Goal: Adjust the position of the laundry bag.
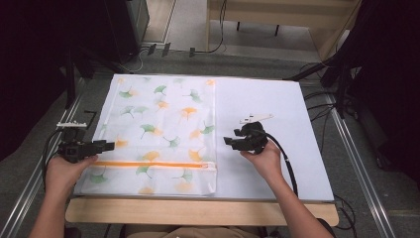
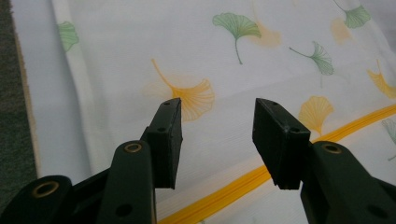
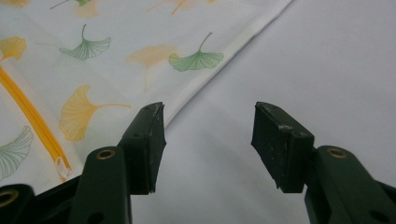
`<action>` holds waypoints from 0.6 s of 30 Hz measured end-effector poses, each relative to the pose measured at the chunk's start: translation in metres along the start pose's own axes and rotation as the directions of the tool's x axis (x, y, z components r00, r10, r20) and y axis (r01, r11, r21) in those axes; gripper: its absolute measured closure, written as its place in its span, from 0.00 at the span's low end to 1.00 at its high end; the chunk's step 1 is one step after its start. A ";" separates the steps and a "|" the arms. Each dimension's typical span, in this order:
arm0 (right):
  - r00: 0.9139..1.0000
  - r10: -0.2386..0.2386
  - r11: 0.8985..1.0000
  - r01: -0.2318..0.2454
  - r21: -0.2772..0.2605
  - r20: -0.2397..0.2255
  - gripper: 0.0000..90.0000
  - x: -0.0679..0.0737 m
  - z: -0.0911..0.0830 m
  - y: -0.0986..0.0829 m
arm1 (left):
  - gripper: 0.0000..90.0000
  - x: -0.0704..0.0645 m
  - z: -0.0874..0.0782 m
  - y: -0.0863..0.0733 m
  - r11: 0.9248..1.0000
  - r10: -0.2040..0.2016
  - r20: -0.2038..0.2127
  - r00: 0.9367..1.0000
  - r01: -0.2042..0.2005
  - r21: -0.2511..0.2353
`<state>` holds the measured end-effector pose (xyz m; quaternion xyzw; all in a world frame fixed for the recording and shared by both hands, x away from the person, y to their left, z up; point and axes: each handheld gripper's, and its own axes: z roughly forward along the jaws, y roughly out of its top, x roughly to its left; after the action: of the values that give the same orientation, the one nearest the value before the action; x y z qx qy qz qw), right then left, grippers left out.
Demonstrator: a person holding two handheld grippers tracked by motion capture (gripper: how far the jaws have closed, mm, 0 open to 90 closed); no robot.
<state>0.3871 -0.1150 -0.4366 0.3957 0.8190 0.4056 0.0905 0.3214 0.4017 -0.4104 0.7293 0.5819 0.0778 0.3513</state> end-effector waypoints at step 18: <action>1.000 -0.023 0.999 0.023 0.036 -0.002 0.50 0.010 0.030 0.011 | 0.50 0.027 0.005 -0.007 0.999 -0.044 -0.098 0.994 0.046 0.024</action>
<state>0.4008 -0.0866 -0.4463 0.3876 0.8307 0.3900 0.0871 0.3266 0.4241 -0.4264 0.7159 0.6156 0.0975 0.3146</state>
